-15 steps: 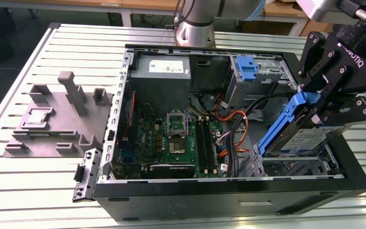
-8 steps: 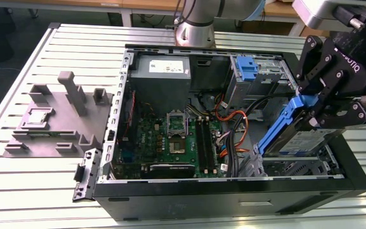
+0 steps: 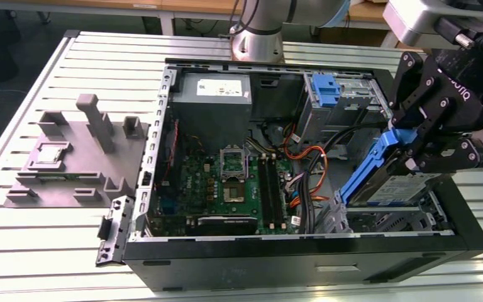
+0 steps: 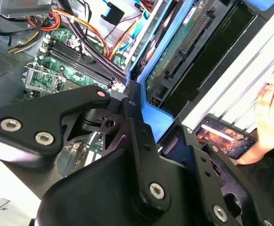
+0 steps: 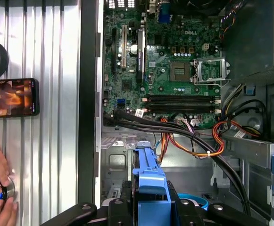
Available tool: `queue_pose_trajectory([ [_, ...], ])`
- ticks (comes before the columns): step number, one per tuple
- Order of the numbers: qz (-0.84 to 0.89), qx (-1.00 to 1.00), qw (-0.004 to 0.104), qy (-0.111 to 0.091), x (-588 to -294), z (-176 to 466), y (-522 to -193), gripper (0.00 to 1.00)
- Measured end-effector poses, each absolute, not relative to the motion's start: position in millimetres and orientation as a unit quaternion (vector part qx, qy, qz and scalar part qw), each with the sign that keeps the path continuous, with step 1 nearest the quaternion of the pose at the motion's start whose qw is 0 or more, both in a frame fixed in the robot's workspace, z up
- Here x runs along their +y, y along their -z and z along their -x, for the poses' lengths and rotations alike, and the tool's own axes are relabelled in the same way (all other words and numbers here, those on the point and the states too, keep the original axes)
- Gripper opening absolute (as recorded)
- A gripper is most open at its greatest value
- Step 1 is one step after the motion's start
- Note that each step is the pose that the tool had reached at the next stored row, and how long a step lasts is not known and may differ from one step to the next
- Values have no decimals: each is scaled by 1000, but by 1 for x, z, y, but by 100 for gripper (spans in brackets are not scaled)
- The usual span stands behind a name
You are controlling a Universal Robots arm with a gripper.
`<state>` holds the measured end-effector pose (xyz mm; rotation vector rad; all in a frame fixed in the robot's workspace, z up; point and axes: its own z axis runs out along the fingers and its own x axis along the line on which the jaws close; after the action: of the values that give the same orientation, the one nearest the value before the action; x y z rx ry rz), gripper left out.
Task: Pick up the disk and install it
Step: 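Insert the disk into the insertion slot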
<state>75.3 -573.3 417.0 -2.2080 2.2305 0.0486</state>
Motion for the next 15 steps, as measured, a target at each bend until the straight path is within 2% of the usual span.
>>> queue_pose_trajectory([
  [7,703,711,1,-15,-573,-75,-417,38],
  [8,703,711,1,-16,-573,-75,-417,44],
  [9,703,711,1,-16,-573,-75,-417,44],
  [10,703,711,2,-16,-573,-75,-416,50],
  [15,703,711,2,-15,-573,-75,-409,50],
])
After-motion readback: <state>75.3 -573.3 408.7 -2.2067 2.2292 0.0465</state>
